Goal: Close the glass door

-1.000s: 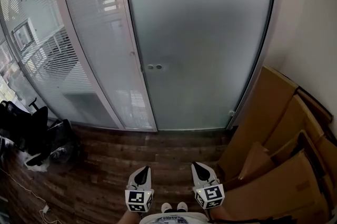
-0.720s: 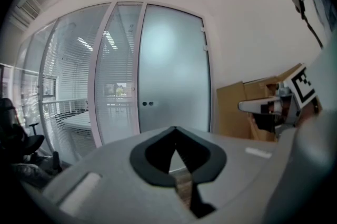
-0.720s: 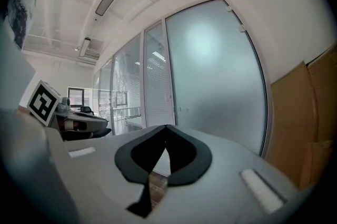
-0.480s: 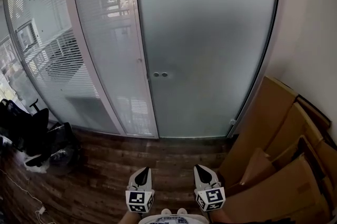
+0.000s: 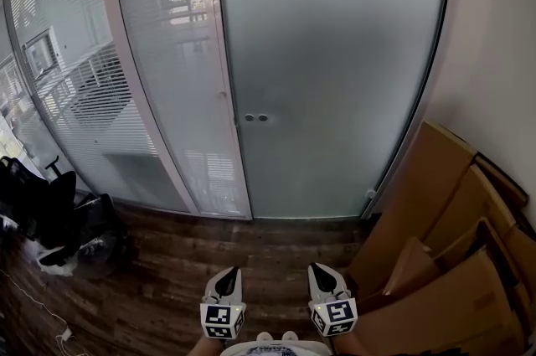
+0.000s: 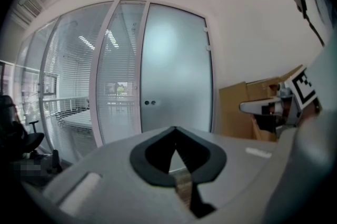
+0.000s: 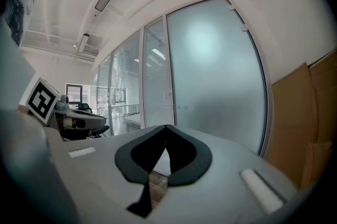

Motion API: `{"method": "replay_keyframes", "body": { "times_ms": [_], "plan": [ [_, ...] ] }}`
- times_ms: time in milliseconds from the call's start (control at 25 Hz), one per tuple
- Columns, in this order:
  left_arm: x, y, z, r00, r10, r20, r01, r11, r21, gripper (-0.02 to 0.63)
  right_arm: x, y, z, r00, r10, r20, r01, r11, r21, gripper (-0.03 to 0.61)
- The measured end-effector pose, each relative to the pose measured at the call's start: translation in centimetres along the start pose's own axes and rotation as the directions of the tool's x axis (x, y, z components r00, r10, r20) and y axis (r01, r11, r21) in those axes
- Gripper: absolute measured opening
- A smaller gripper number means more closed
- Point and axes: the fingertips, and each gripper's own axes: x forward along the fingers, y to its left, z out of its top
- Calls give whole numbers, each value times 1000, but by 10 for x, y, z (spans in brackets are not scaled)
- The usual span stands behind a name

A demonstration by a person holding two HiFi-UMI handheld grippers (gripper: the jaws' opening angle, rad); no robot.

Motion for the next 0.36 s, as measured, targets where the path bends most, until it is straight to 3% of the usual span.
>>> {"method": "replay_keyframes", "body": {
  "times_ms": [360],
  "plan": [
    [11, 8, 1, 1000, 6, 0, -6, 1000, -2, 2, 12, -3, -3, 1000, 7, -18, -7, 1000, -8, 8]
  ]
}}
